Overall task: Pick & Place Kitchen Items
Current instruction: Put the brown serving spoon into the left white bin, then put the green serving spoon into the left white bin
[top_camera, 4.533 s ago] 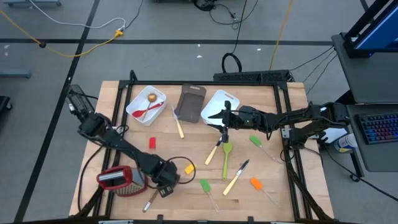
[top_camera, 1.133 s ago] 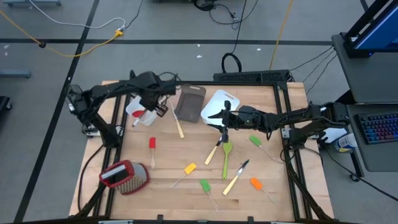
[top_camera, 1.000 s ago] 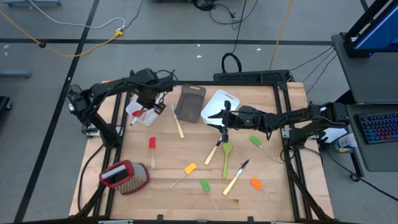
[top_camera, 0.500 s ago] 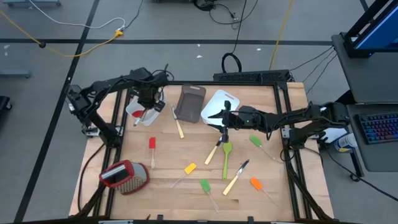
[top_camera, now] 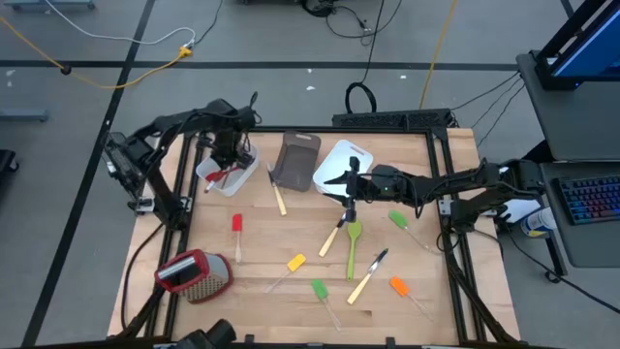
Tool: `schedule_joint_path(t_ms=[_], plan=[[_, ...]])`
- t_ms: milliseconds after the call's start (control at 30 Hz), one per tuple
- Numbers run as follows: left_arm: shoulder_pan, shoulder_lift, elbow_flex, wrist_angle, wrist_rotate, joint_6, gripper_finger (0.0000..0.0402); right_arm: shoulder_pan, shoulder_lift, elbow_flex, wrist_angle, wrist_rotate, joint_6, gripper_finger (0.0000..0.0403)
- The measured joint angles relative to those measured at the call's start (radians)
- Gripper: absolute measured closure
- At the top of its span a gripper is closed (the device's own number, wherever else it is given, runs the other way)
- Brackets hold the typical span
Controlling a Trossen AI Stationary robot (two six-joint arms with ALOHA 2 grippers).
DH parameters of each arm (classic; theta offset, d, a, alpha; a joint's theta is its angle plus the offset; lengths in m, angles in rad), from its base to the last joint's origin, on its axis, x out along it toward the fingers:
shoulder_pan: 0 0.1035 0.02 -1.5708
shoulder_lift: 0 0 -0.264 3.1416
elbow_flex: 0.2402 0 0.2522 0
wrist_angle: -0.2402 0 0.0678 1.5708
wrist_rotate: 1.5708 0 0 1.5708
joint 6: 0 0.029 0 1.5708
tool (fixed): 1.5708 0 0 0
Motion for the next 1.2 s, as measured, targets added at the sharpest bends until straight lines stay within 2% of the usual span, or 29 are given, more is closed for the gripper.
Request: schedule_joint_path(t_ms=[200, 500, 633, 800, 1067, 1200], plan=[[0.006, 0.035, 0.001, 0.005, -0.006, 0.01, 0.0362, 0.0, 0.0, 0.0, 0.0, 0.0, -0.005, 0.0261], [0.005, 0.039, 0.0, 0.007, -0.14, 0.0, 0.0295, 0.0, 0.0, 0.0, 0.0, 0.0, -0.005, 0.0261], [0.004, 0.039, 0.0, 0.004, -0.155, 0.024, 0.028, 0.0, 0.0, 0.0, 0.0, 0.0, -0.005, 0.0261], [-0.015, 0.033, 0.009, -0.029, -0.159, 0.057, 0.028, 0.0, 0.0, 0.0, 0.0, 0.0, -0.006, 0.0261], [-0.059, 0.033, 0.068, -0.173, -0.31, 0.022, 0.0302, 0.0, 0.0, 0.0, 0.002, 0.0, -0.005, 0.0261], [-0.098, 0.033, 0.098, -0.193, -0.347, 0.006, 0.0304, 0.0, 0.0, 0.0, 0.0, 0.0, -0.006, 0.0261]])
